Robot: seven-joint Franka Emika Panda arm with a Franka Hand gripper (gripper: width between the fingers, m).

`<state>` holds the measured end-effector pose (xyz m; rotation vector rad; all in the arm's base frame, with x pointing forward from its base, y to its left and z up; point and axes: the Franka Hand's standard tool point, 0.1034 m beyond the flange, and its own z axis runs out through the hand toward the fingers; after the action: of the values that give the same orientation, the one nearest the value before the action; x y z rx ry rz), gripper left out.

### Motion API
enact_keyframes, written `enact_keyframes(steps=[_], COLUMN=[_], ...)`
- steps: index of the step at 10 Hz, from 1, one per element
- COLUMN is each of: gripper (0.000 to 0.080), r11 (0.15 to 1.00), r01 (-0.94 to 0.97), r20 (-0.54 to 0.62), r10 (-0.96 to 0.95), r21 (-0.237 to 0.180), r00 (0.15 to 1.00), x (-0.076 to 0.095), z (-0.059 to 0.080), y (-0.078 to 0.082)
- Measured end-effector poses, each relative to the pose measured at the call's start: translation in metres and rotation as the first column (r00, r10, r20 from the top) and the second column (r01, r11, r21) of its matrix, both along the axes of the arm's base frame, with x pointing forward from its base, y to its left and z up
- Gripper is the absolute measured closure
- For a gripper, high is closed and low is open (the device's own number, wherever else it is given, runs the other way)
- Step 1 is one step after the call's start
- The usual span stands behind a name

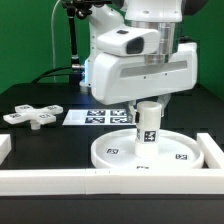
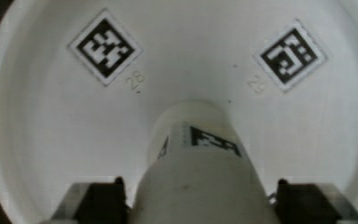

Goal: Assemble round table

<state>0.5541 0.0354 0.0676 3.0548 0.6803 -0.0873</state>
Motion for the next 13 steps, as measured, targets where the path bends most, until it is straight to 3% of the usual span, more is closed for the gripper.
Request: enact_keyframes(steps=[2,5,9,12,13], gripper=[0.0390,0.0390,0.0390,0.0390,0.0390], r11=[0.969,0.896,0.734,0.459,0.320], r01=[0.249,0.443,0.679,0.888,0.947], r20=[0.000,0.002,-0.004,-0.039,-0.051], r10=[-0.249,-0.443,-0.679,-0.887,-0.946], r21=[0.011,0.004,0.003,0.029,0.033], r00=[0.969,0.896,0.734,0.460,0.321], x=[0.0000,0.0001,-0.0002,0.0005,0.0012], z=[0.0001,0.0001,-0.0004,-0.0008,-0.0009], y=[0.0012,0.0025,0.0046,0.0065,0.0079])
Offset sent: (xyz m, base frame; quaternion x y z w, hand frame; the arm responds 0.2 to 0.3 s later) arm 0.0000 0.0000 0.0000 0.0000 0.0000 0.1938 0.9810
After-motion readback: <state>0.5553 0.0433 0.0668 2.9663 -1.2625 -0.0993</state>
